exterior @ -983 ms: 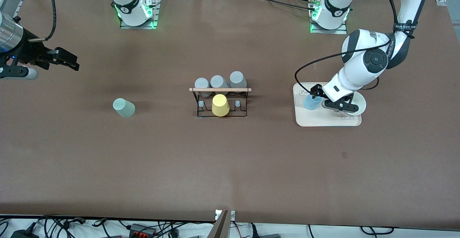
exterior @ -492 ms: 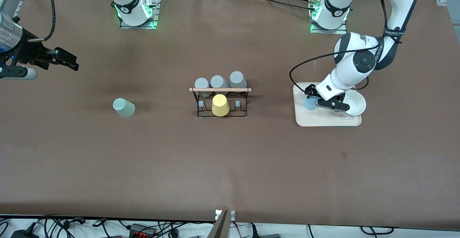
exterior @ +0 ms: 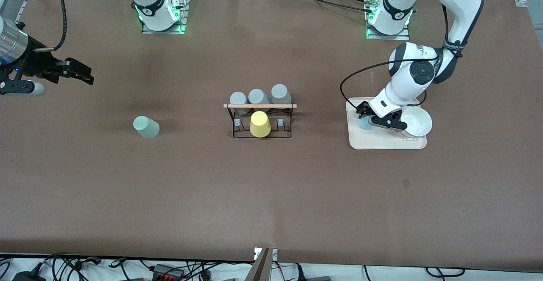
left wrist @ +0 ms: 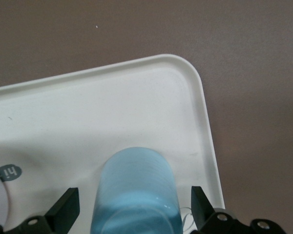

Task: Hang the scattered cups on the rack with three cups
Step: 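Reach the left gripper down to the light blue cup and grasp it, then carry the light blue cup with the left gripper to the rack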

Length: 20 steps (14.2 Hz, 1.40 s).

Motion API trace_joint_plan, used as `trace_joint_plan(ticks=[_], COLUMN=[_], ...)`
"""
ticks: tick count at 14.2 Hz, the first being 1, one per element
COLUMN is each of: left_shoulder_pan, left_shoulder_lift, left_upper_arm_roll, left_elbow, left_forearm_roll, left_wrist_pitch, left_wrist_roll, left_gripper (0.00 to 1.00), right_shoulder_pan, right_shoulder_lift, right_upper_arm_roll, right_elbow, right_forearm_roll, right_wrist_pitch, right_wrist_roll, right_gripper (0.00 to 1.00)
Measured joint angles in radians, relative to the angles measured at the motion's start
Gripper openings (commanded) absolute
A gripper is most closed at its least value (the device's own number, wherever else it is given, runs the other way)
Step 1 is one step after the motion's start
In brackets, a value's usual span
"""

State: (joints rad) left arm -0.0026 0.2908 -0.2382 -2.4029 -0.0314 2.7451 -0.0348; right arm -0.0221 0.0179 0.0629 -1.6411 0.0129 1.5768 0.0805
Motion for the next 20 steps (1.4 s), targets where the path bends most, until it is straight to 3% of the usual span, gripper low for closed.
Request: trace_joint_plan(ticks=[2,4,15,17,20], left_shoulder_pan=[0.000,0.001,0.010,0.011,0.011], left_shoulder_lift=[0.005,0.004,-0.042,-0.078,-0.120], left_upper_arm_roll=[0.000,0.000,0.000,0.000,0.000], left_elbow=[-0.007,-0.007,0.028,0.098,0.305], left_forearm_roll=[0.004,0.007,0.009,0.009,0.009], left_wrist_pitch=[0.018,0.020,-0.005,-0.145,-0.489], left_wrist_roll=[0.002,0.003,0.003,0.003,0.003], left_gripper=[0.48,0.31,0.29,0.29,0.29], right_shoulder_pan=[0.000,-0.001,-0.001,-0.001,-0.001], right_shoulder_lift=[0.000,0.000,0.000,0.000,0.000], right_upper_arm_roll=[0.000,0.000,0.000,0.000,0.000], right_elbow=[0.000,0.000,0.000,0.000,0.000], right_forearm_roll=[0.000,0.000,0.000,0.000,0.000], right_wrist_pitch=[0.000,0.000,-0.008,-0.009,-0.010], right_wrist_roll=[0.000,0.000,0.001,0.001,0.001], right_gripper=[1.00,1.00,1.00,1.00,1.00])
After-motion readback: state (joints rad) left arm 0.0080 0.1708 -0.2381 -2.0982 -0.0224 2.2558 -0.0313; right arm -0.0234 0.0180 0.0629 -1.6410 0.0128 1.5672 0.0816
